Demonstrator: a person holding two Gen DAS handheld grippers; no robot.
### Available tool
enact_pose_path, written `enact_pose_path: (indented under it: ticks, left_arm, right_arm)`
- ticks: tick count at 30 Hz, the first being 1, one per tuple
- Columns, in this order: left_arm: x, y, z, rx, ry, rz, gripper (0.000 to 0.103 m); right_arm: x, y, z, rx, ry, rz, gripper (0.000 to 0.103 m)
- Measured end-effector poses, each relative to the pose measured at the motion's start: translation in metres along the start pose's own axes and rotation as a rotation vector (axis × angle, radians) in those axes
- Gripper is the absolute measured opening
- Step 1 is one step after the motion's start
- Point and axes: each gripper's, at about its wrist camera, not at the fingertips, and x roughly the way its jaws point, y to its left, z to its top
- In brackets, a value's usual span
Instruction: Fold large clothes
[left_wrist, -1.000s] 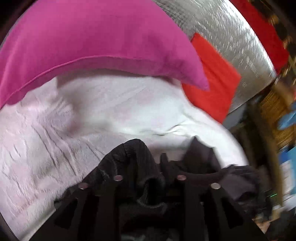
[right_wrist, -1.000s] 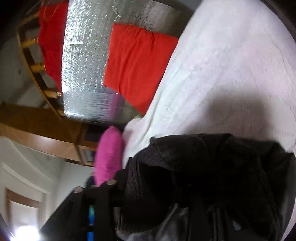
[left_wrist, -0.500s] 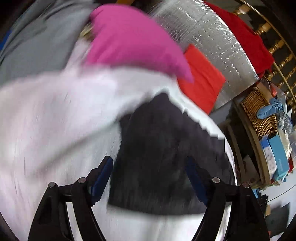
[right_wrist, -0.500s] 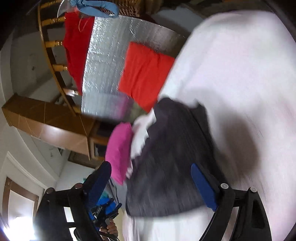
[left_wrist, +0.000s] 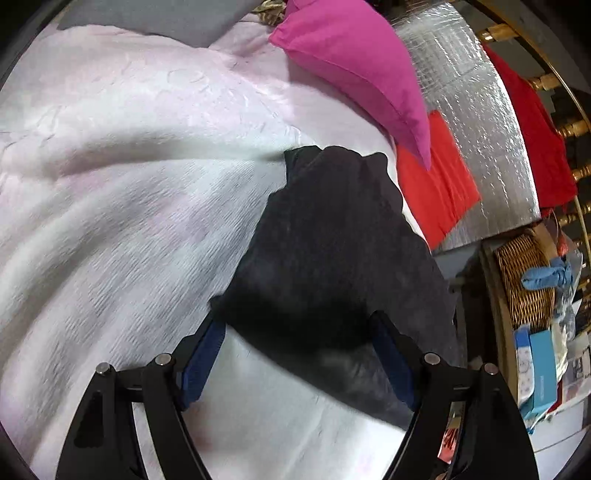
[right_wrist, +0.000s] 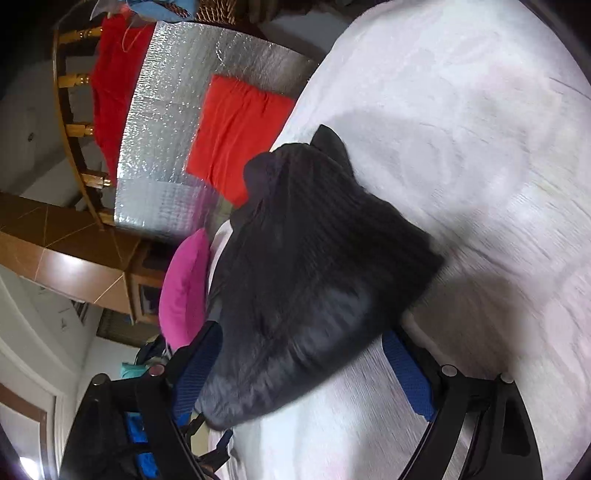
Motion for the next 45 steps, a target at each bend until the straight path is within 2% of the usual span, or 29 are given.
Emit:
enact_pose_path:
  ticks: [2,8,9,10,11,12,13,16,20,22,23,26,34,36,38,39,40,42,45]
  left_arm:
    - [0.005,0.000,0.008,-0.027,-0.013,-0.009,0.085]
    - [0.024,-0.007,0.029,-0.097,-0.033,-0.024,0.084]
    - [0.026,-0.007,0.031,-0.111,-0.035,-0.022,0.084]
    - [0.027,-0.007,0.032,-0.116,-0.039,-0.018,0.075]
    - [0.026,-0.007,0.033,-0.116,-0.046,-0.002,0.058]
    - [0.025,-0.009,0.033,-0.102,-0.045,0.006,0.052]
    - [0.022,-0.011,0.032,-0.082,-0.048,0.006,0.043]
    - [0.006,-0.017,0.027,-0.025,-0.057,0.018,0.032]
    - [-0.024,-0.017,0.017,0.003,-0.053,0.017,0.029]
    - [-0.046,-0.015,0.004,0.036,-0.048,0.022,0.029]
    - [-0.055,-0.014,-0.001,0.054,-0.046,0.027,0.029]
    - [-0.086,-0.001,-0.031,0.112,-0.039,0.051,0.029]
    - [-0.145,0.049,-0.106,0.122,-0.020,0.073,0.030]
    - [-0.138,0.055,-0.109,0.136,0.011,0.119,0.043]
    - [-0.128,0.061,-0.107,0.162,0.032,0.165,0.064]
    - [-0.127,0.063,-0.106,0.159,0.036,0.179,0.069]
    - [-0.129,0.069,-0.105,0.143,0.042,0.180,0.072]
    - [-0.140,0.078,-0.105,0.114,0.062,0.154,0.072]
    - [-0.163,0.086,-0.102,0.139,0.069,0.147,0.072]
  right_arm:
    - [0.013,0.002,0.006,0.011,-0.004,-0.018,0.091]
    - [0.040,0.008,0.022,0.043,-0.063,-0.025,0.091]
    - [0.042,0.009,0.024,0.043,-0.078,-0.031,0.088]
    - [0.043,0.011,0.024,0.041,-0.085,-0.034,0.079]
    - [0.042,0.012,0.024,0.032,-0.094,-0.046,0.071]
    - [0.041,0.013,0.023,0.019,-0.101,-0.068,0.052]
    - [0.038,0.014,0.023,0.001,-0.106,-0.087,0.043]
    - [0.028,0.018,0.018,-0.046,-0.103,-0.108,0.038]
    - [0.007,0.025,0.003,-0.102,-0.093,-0.128,0.037]
    - [-0.011,0.024,-0.008,-0.115,-0.074,-0.117,0.037]
    - [-0.032,0.018,-0.025,-0.131,-0.049,-0.116,0.037]
    - [-0.048,0.014,-0.042,-0.135,-0.021,-0.115,0.037]
    - [-0.122,-0.020,-0.115,-0.141,0.054,-0.104,0.037]
    - [-0.124,-0.024,-0.120,-0.139,0.062,-0.112,0.040]
    - [-0.122,-0.031,-0.121,-0.136,0.066,-0.127,0.043]
    - [-0.120,-0.033,-0.121,-0.134,0.066,-0.130,0.048]
    - [-0.119,-0.035,-0.122,-0.130,0.068,-0.133,0.054]
    - [-0.123,-0.039,-0.122,-0.105,0.082,-0.141,0.060]
    - [-0.138,-0.042,-0.116,-0.090,0.099,-0.127,0.061]
